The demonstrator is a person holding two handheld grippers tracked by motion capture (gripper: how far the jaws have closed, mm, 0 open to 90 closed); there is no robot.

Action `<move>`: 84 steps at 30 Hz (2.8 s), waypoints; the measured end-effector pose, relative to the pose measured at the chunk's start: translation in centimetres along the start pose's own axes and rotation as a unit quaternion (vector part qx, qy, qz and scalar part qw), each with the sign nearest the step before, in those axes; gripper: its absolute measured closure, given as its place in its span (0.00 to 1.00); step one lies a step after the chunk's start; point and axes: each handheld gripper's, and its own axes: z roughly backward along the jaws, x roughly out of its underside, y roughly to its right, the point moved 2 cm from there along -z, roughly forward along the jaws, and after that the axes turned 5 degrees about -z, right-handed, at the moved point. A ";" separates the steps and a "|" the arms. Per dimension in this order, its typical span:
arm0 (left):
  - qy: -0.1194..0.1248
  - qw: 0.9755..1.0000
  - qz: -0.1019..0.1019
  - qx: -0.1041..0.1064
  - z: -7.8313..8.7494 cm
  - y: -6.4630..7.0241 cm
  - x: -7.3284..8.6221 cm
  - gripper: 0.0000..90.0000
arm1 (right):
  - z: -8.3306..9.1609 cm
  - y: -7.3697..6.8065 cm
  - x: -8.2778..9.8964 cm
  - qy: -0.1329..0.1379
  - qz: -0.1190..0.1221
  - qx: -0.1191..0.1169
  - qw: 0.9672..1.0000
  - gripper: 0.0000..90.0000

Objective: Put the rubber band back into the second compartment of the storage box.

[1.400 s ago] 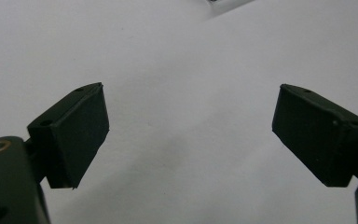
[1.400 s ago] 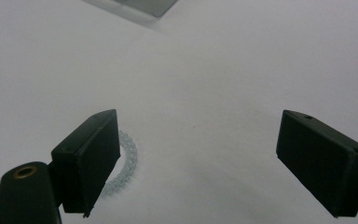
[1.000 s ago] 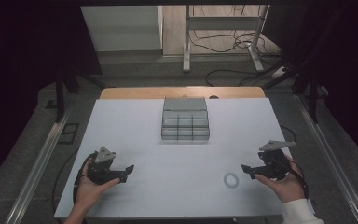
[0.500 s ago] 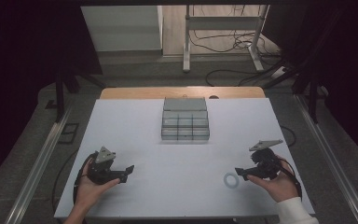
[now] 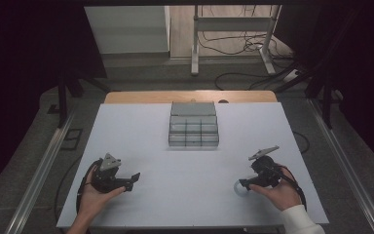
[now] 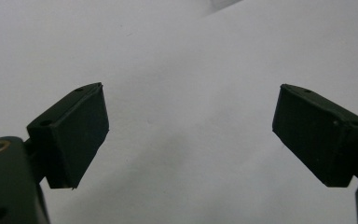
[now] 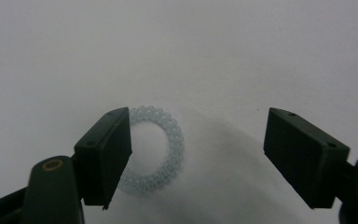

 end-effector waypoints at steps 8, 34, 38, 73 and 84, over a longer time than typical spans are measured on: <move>-0.004 1.000 -0.004 -0.003 -0.1 0.1 0.0 0.11 | -1.3 -0.3 0.2 -0.036 0.011 0.013 0.999 0.44; -0.004 1.000 -0.004 -0.007 0.0 -0.2 0.0 0.11 | -1.2 -1.2 -0.1 -0.067 0.009 0.000 0.998 0.92; -0.004 1.000 -0.003 -0.008 0.0 -0.2 0.0 0.11 | -0.4 -1.3 -0.3 -0.055 0.009 -0.004 0.998 0.92; -0.004 1.000 -0.003 -0.005 0.1 -0.3 0.0 0.11 | 3.4 -2.0 -3.9 0.007 0.023 -0.011 1.000 0.92; -0.005 1.000 -0.003 -0.002 0.0 -0.2 0.0 0.11 | 2.0 -2.2 -7.0 0.008 0.030 -0.018 0.999 0.92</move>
